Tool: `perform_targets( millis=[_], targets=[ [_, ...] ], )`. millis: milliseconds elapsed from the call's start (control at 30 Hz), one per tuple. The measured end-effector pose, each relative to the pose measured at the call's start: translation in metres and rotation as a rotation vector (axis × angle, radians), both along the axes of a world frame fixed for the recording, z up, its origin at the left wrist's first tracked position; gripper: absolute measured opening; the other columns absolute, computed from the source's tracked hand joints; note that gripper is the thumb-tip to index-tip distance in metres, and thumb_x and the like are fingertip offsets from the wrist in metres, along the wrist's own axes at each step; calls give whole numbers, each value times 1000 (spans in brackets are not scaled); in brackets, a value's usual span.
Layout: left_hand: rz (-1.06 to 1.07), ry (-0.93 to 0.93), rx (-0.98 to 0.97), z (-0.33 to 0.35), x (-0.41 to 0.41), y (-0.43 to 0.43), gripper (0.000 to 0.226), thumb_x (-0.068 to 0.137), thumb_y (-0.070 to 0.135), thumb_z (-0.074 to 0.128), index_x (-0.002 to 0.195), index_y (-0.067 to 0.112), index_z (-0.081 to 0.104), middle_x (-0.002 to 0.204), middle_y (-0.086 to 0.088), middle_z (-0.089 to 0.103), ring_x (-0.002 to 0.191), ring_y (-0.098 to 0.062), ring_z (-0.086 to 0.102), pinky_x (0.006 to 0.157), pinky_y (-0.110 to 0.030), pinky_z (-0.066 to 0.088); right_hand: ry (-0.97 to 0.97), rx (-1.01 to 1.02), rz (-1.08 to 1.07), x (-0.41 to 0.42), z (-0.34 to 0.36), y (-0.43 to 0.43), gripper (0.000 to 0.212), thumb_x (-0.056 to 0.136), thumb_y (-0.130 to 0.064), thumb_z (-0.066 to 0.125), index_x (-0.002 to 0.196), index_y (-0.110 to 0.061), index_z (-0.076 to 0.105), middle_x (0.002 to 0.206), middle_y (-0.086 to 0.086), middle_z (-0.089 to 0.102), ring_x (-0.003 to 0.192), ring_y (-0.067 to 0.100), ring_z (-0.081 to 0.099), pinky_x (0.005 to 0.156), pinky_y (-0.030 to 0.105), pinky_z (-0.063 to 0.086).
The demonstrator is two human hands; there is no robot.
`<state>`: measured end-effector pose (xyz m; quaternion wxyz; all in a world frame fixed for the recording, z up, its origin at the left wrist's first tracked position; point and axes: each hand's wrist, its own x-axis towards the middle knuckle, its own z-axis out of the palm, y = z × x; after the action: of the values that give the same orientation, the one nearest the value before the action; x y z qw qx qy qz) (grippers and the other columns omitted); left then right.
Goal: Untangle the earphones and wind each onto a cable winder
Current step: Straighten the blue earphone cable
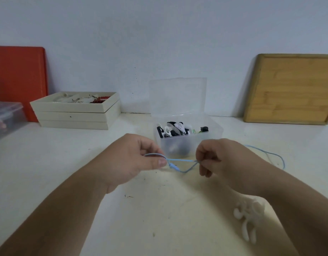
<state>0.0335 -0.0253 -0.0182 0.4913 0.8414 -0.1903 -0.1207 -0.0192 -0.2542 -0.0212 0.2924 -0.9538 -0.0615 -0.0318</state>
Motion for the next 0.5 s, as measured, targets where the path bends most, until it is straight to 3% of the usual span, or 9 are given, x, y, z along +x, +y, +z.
perform_targets(
  millis=[67,167,233,300,367,400,467,500],
  targets=[
    [53,66,-73,1,0,1,11,91,7,67,81,5,71,75,-11,75,59,-7,65,57,-11,44,-42,287,-26,1,3,0,17,84,-7,58,74,-20,59,57,-7,60,52,8,51,55,18,42],
    [203,32,-96,-1,5,3,21,99,10,56,81,8,67,72,-10,75,67,-17,72,68,-22,51,-203,827,-145,1,14,-8,12,53,-6,47,60,-13,53,51,2,39,48,16,32,57,30,34],
    [328,-25,-72,-3,9,4,23,101,17,53,82,13,65,58,-3,69,63,-15,71,67,-28,49,-253,1092,-118,-1,22,-16,21,38,-8,54,57,-10,45,55,5,31,52,20,24,58,34,31],
    [402,-14,-154,-3,12,3,24,102,18,53,82,14,65,47,0,51,62,-19,72,71,-31,51,-260,1305,-99,-3,28,-23,37,28,-25,64,56,-16,42,57,2,28,55,21,20,58,33,30],
    [447,5,-243,-2,12,2,23,101,17,55,82,12,68,48,-1,50,68,-27,74,79,-42,55,-270,1463,-176,-3,31,-27,40,36,-30,70,57,-19,38,56,0,25,56,22,16,58,32,28],
    [458,-4,-261,-2,12,1,23,100,15,56,82,11,69,49,0,55,75,-33,74,83,-45,56,-287,1513,-227,-2,31,-29,38,51,-27,74,57,-20,37,54,-1,25,55,21,15,57,30,28],
    [477,-16,-293,-3,12,-2,23,99,14,58,80,9,69,54,0,63,80,-39,72,83,-43,56,-357,1544,-346,0,30,-32,42,81,-23,70,51,-21,41,47,-3,30,50,19,18,53,26,33],
    [497,-3,-320,-4,12,-2,23,98,15,60,78,9,69,58,-1,65,74,-36,71,80,-41,56,-388,1547,-399,2,30,-33,46,86,-24,69,48,-21,44,45,-3,33,48,18,21,51,24,36]
  ],
)
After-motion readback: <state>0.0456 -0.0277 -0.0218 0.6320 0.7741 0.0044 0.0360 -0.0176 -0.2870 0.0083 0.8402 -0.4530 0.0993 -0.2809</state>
